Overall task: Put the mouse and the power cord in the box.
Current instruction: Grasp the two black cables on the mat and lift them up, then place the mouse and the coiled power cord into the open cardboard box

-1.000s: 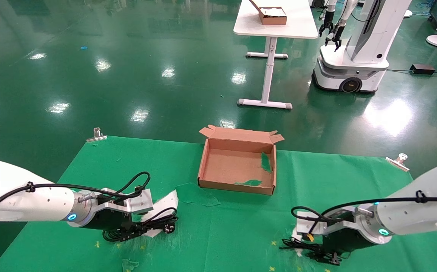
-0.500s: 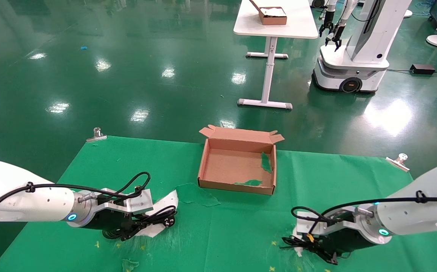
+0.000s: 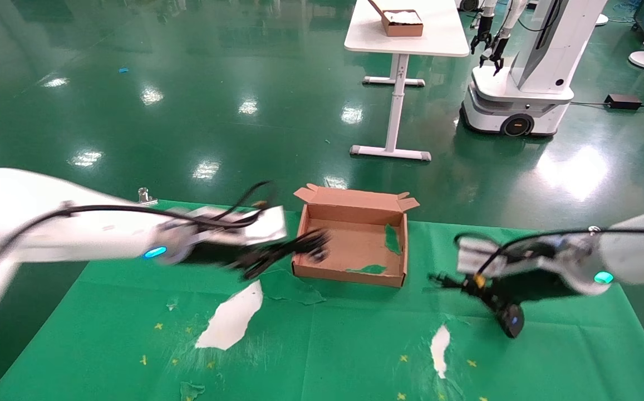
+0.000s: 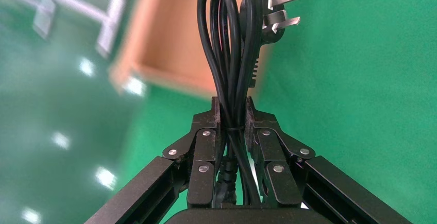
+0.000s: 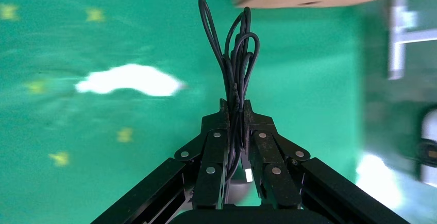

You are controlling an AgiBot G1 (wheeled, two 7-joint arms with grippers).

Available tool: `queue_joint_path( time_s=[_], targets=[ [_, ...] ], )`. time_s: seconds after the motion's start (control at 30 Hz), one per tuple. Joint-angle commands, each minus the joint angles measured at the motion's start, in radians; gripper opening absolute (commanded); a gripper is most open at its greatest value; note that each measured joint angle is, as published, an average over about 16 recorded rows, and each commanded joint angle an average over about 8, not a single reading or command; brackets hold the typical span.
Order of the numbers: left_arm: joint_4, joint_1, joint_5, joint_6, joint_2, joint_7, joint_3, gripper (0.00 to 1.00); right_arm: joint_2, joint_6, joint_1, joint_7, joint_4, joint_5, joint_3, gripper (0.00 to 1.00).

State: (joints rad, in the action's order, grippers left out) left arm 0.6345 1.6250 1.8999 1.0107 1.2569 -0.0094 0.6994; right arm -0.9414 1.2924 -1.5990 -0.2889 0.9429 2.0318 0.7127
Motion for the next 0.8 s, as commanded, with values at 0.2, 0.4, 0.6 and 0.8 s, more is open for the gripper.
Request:
queue_joint_path(
  time_s=[0.2,0.4,0.6,0.8],
  targets=[
    [-0.026,-0.016,-0.047,-0.191,0.114,0.172,0.061,0.0,0.096,0.03,-0.035,-0.053,0.123,0.005,-0.03,0.0],
    [0.019,-0.041,-0.128,-0.323,0.119,0.244,0.217,0.03,0.18,0.076,-0.025,-0.109,0.232,0.01,-0.042,0.0],
    [0.035,-0.034,-0.193,-0.412,0.117,0.232,0.341,0.77,0.236,0.105,-0.009,-0.166,0.32,0.021,-0.049,0.0],
    [0.033,-0.014,-0.253,-0.454,0.116,0.209,0.433,1.0,0.241,0.103,0.0,-0.193,0.357,0.03,-0.049,0.0]
  ],
)
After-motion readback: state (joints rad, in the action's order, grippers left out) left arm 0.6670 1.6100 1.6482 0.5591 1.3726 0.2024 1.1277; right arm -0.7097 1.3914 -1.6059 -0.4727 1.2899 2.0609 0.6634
